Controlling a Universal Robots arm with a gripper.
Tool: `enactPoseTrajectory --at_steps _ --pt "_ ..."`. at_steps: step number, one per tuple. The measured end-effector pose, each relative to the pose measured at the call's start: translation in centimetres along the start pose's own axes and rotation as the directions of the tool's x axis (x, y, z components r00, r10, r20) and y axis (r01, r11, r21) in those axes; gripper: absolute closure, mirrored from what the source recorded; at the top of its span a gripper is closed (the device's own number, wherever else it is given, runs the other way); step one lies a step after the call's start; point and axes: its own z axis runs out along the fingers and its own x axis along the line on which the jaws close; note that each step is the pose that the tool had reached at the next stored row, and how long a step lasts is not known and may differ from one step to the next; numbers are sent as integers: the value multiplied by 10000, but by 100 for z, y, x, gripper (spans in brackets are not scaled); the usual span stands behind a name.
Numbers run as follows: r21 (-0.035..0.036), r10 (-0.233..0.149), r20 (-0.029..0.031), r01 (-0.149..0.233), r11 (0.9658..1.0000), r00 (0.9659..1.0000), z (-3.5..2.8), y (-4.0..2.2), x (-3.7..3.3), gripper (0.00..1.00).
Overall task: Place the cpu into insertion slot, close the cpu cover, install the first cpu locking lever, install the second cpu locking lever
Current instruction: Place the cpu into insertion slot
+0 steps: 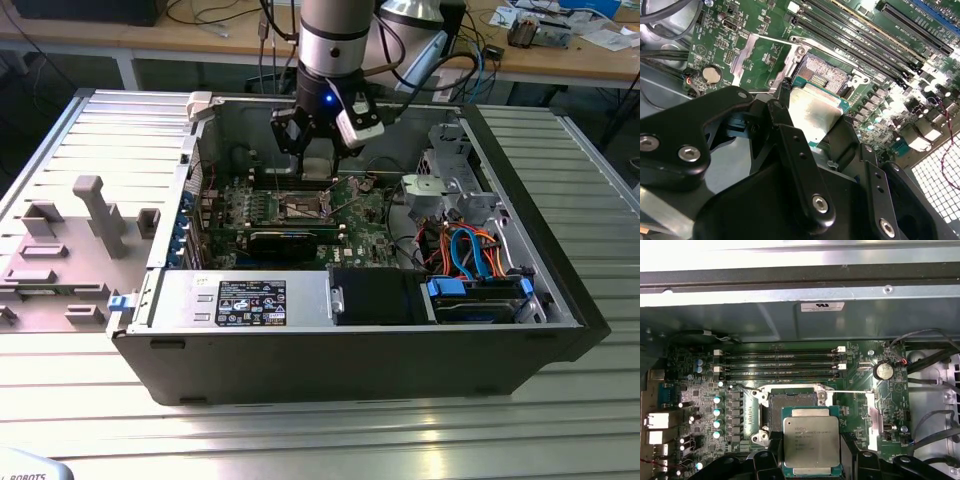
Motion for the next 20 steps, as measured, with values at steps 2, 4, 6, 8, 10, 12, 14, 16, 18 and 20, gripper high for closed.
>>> enactPoseTrajectory --at_steps 2,4,6,8,10,12,14,16,18,20 --pt "-1 -1 1 1 10000 10000 9 -1 1 46" --pt "-1 -1 0 1 10000 10000 21 -2 4 46" --pt "-2 0 1 0 10000 10000 37 -3 8 46" --pt "-2 -1 0 1 10000 10000 53 -5 12 46" --pt "-1 -1 0 1 10000 10000 64 -6 15 46" --pt "2 1 0 -1 10000 10000 80 -8 23 46" --pt "4 -1 1 1 10000 10000 97 -10 42 46" --pt "30 0 1 0 10000 10000 113 -12 70 46" --pt "192 2 6 -2 9998 10000 120 -13 82 46" --pt "310 4 8 -5 9995 10000 137 -14 91 46"
